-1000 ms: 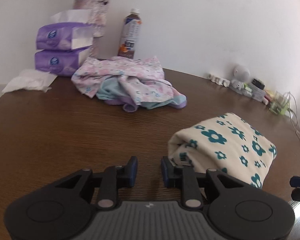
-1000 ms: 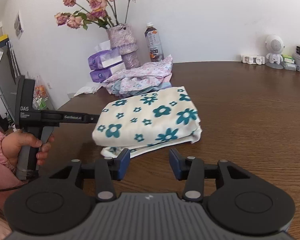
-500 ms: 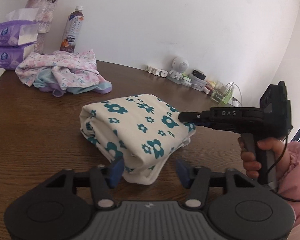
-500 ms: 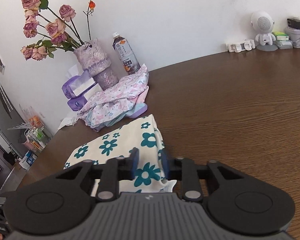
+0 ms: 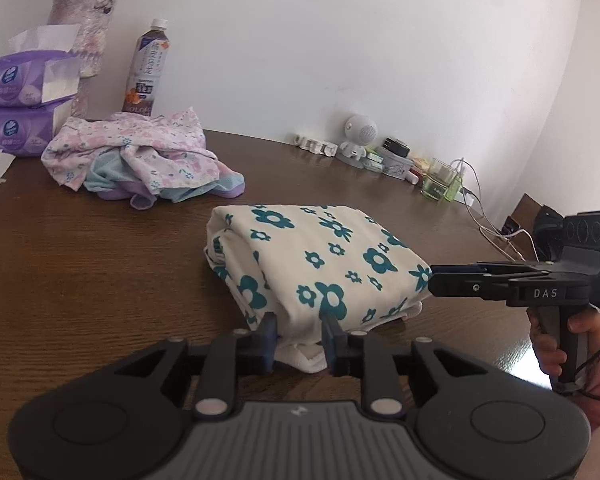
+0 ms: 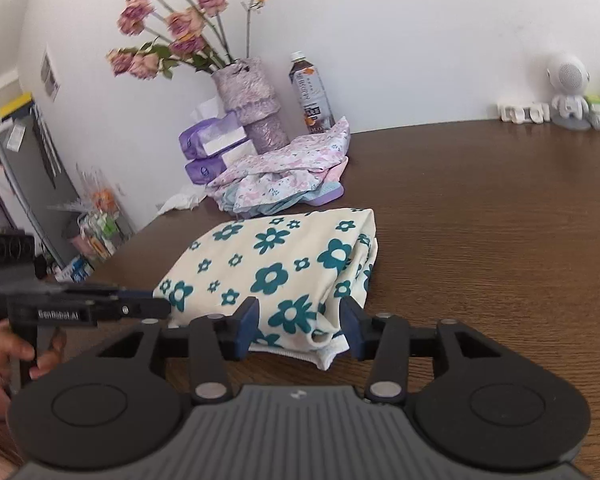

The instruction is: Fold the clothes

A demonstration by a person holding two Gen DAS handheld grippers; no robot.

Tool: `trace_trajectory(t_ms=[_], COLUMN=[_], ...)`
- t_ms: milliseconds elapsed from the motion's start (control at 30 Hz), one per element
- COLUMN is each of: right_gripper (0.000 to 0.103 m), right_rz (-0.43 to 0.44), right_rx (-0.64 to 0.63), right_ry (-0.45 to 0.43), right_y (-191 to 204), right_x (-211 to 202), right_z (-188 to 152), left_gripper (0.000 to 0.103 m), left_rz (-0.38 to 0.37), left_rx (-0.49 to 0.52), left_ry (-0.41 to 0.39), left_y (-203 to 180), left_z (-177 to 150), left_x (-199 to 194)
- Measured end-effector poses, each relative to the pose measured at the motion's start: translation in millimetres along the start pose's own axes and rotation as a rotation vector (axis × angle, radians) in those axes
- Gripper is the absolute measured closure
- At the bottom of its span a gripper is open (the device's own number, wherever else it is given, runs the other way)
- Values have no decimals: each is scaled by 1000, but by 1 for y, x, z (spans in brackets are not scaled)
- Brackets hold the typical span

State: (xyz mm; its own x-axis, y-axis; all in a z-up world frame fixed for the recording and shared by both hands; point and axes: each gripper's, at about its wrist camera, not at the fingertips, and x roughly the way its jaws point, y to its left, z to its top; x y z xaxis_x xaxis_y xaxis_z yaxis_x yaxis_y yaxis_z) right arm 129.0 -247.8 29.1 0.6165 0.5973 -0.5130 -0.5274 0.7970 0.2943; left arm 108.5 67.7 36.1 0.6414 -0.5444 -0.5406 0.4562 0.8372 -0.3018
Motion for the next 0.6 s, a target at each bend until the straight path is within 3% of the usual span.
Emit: trace_trajectory(t_ms=[133, 200, 233, 267, 367, 600], right_gripper=[59, 68, 83, 89, 93, 93], right_rz=[-9, -6, -5, -4, 0, 14], right_rx=[-41, -50, -55, -59, -72, -71], right_ry=[18, 23, 25, 27, 33, 40], right_y=[2, 2, 1, 1, 0, -3], right_x=[4, 6, 7, 8, 11, 13], right_z=[-2, -3, -3, -3, -4, -5], left_gripper=[70, 82, 91, 93, 98, 98], left_rz=[20, 39, 50, 44, 31, 26], left_rx=[60, 82, 85, 72, 25, 2], left_ry=[5, 2, -2, -8, -17, -25], left_y=[-12, -14, -13, -9, 0, 3], left_z=[-2, -2, -2, -3, -4, -7], left_x=[8, 10, 9, 8, 7, 5])
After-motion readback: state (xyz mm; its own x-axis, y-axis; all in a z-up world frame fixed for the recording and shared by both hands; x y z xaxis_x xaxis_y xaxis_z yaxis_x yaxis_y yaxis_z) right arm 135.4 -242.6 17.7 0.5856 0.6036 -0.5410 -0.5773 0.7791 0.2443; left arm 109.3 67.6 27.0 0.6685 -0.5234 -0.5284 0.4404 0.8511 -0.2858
